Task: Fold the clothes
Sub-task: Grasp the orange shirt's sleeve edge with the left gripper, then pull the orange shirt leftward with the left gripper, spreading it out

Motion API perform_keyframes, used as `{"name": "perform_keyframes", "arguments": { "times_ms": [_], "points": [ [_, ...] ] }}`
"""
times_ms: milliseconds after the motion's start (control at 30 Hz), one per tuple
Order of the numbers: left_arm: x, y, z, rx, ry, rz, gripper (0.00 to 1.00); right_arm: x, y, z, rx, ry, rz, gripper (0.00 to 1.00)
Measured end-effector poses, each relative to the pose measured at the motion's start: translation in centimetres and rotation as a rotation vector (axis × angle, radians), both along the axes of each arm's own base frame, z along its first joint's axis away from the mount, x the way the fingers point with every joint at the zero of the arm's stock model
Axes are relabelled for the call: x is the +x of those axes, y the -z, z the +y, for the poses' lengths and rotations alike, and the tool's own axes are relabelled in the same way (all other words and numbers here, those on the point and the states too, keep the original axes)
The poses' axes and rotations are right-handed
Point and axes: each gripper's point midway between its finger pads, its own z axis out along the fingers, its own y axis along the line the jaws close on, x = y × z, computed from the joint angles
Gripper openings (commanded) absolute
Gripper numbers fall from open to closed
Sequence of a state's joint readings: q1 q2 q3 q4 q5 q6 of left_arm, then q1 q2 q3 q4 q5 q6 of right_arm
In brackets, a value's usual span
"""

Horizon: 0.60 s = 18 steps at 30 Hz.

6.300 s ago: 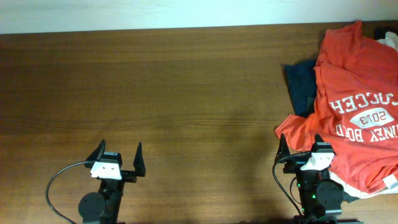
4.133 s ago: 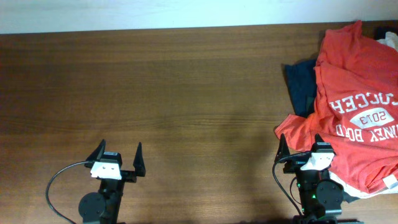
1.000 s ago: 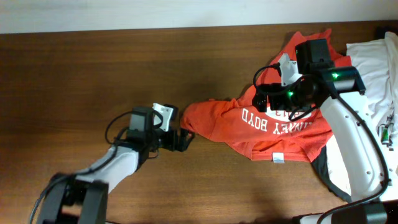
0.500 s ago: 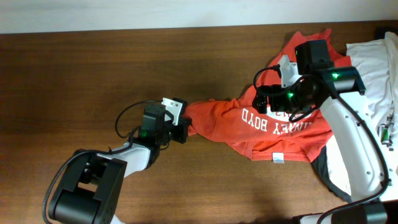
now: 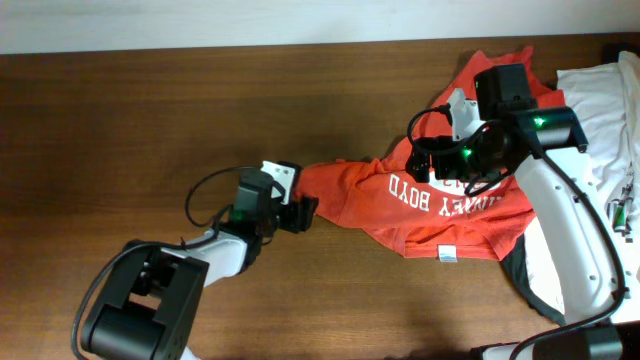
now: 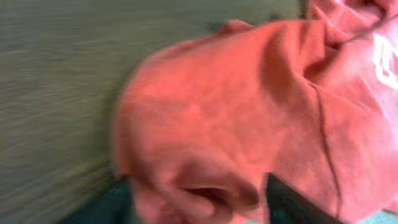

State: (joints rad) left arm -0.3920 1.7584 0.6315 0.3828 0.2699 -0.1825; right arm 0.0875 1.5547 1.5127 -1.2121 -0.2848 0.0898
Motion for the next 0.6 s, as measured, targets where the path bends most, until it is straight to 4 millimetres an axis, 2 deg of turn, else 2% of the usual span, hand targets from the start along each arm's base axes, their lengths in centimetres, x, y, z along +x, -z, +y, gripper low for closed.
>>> {"name": "perform_keyframes", "arguments": {
  "times_ms": [33, 67, 267, 333, 400, 467, 500, 533, 567, 600],
  "points": [
    [-0.4, 0.1, -0.8, 0.006, 0.015, -0.003, 0.11, 0.0, 0.0, 0.0, 0.000, 0.000, 0.000, 0.99],
    [-0.7, 0.1, -1.3, 0.010, 0.029, -0.006, 0.00, 0.0, 0.0, 0.0, 0.000, 0.000, 0.000, 0.98],
    [-0.2, 0.6, -1.1, 0.021, 0.012, -0.020, 0.00, 0.0, 0.0, 0.0, 0.000, 0.001, 0.001, 0.99],
    [-0.1, 0.8, 0.3, 0.034, -0.021, 0.011, 0.00, 0.0, 0.0, 0.0, 0.000, 0.000, 0.001, 0.99],
    [1.1, -0.6, 3.6, 0.039, -0.112, 0.008, 0.00, 0.0, 0.0, -0.1, -0.007, 0.003, 0.001, 0.99],
    [3.4, -3.9, 8.5, 0.035, -0.256, -0.074, 0.00, 0.0, 0.1, -0.4, -0.023, 0.007, -0.001, 0.99],
    [4.5, -5.9, 11.6, 0.032, -0.343, -0.128, 0.00, 0.1, 0.1, -0.5, -0.029, 0.009, -0.001, 0.99],
    [5.7, -8.3, 16.0, 0.034, -0.461, -0.196, 0.02, 0.1, 0.2, -0.6, -0.032, 0.011, -0.002, 0.99],
    [6.2, -9.4, 18.4, 0.038, -0.522, -0.226, 0.20, 0.1, 0.2, -0.6, -0.033, 0.011, -0.002, 0.99],
    [6.7, -10.3, 20.8, 0.044, -0.581, -0.250, 0.23, 0.1, 0.2, -0.6, -0.033, 0.011, -0.002, 0.99]
  ]
}}
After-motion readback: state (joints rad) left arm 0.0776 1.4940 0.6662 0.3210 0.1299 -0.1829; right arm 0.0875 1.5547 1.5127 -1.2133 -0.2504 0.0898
